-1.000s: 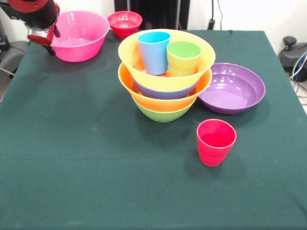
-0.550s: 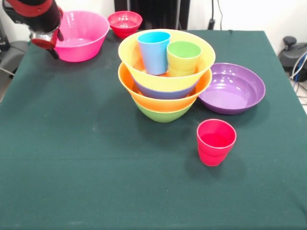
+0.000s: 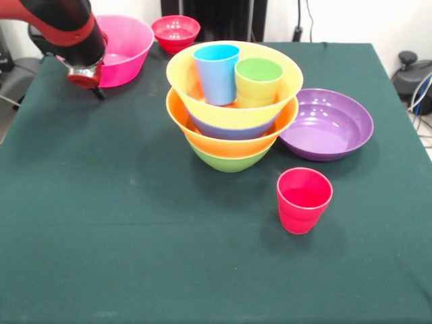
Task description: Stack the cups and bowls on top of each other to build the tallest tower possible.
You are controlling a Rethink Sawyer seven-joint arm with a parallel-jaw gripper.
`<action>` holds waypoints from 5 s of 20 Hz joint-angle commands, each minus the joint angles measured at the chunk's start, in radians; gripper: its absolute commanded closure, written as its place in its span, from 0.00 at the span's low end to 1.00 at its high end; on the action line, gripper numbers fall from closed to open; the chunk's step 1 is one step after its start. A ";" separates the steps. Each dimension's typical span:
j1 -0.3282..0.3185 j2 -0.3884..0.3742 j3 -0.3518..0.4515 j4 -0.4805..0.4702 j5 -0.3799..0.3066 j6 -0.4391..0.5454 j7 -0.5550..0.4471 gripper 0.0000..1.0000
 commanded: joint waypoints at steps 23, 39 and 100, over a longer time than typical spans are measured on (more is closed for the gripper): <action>0.143 -0.180 0.016 0.001 0.092 0.166 0.076 1.00; 0.226 -0.254 0.030 -0.088 0.244 0.372 0.015 1.00; 0.493 -0.223 -0.089 -0.277 0.545 0.104 0.281 1.00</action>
